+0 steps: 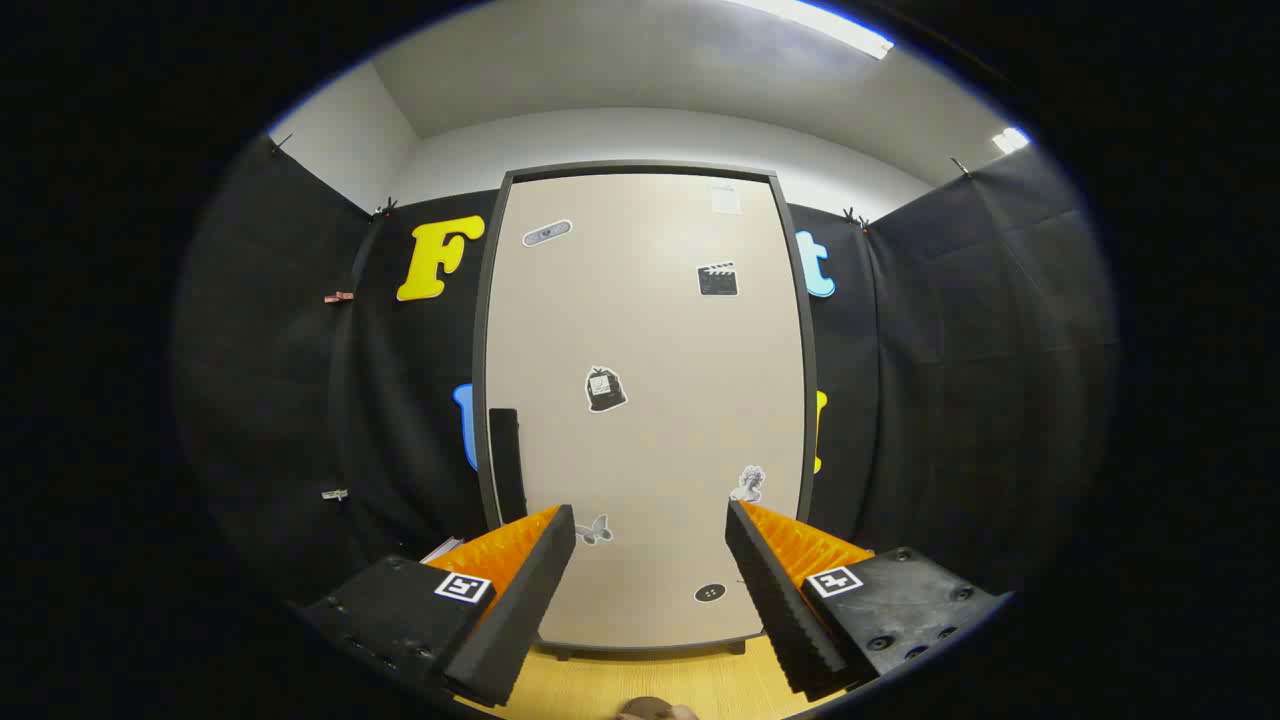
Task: Open the shoe cabinet door, grab the shoes and put them into the shoe cabinet, then close the shoe cabinet door.
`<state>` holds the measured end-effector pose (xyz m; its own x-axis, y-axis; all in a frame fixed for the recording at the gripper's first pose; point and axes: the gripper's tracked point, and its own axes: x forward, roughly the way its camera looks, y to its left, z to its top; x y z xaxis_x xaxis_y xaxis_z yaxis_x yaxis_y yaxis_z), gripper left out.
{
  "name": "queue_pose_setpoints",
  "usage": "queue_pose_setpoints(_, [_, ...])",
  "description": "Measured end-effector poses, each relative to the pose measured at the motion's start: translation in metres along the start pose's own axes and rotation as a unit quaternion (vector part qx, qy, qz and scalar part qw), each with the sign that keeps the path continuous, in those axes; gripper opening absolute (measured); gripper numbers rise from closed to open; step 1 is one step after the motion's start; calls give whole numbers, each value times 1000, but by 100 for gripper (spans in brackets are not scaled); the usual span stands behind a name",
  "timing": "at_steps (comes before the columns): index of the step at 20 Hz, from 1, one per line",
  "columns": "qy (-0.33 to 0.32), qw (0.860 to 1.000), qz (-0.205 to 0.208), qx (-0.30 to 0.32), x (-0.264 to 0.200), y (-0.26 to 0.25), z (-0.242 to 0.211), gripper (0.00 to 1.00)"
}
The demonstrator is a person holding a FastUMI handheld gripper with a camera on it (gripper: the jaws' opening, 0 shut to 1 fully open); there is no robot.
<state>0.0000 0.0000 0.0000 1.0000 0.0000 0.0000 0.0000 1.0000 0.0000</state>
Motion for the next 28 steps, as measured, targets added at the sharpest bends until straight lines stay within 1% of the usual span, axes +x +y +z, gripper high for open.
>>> queue_pose_setpoints(6, [-11, 1000, 4, 5, -5, 11, 4, 98])
queue_pose_setpoints(9, [-9, 1000, -1, 12, -4, 10, 5, 99])
queue_pose_setpoints(14, [-4, 1000, -4, 2, -1, 15, 4, 99])
queue_pose_setpoints(17, [2, 1000, 5, 6, 5, 25, 1, 99])
queue_pose_setpoints(20, [13, 1000, 19, 9, 18, 43, -5, 99])
queue_pose_setpoints(23, [23, 999, 37, 23, 38, 73, -14, 99])
queue_pose_setpoints(28, [54, 997, 59, 20, 76, 120, -33, 99])
